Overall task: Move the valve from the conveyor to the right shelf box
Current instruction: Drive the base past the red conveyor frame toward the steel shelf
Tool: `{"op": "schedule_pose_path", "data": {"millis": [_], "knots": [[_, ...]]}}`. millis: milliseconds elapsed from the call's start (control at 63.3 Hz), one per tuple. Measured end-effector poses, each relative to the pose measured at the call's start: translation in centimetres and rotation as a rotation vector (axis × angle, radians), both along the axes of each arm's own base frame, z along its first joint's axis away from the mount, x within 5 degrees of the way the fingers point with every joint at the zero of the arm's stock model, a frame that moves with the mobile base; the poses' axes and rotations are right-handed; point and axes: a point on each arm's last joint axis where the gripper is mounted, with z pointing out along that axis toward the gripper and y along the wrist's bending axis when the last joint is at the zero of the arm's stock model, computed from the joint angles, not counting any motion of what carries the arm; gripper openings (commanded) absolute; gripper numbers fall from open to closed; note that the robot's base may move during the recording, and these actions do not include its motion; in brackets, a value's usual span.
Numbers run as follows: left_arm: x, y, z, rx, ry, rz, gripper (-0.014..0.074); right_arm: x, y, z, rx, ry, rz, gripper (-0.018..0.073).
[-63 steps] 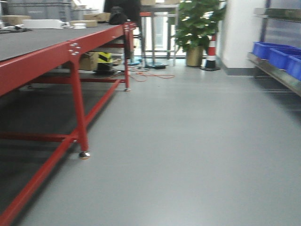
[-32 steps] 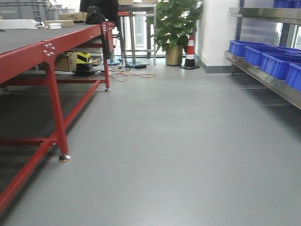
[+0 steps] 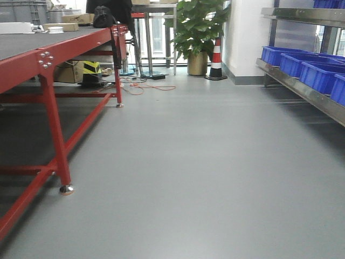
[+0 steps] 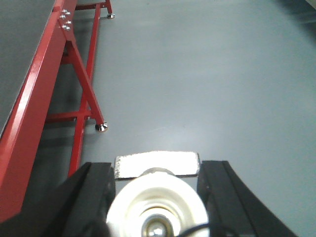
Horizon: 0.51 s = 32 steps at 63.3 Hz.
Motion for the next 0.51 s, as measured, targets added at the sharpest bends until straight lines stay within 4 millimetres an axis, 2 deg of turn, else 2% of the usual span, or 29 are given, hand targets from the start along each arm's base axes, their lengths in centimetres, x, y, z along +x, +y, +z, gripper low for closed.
{"op": "schedule_pose_path", "data": {"millis": [505], "knots": [[0.0, 0.0, 0.0, 0.0, 0.0, 0.0, -0.0111, 0.0, 0.0, 0.0, 0.0, 0.0, 0.0, -0.0154]]}}
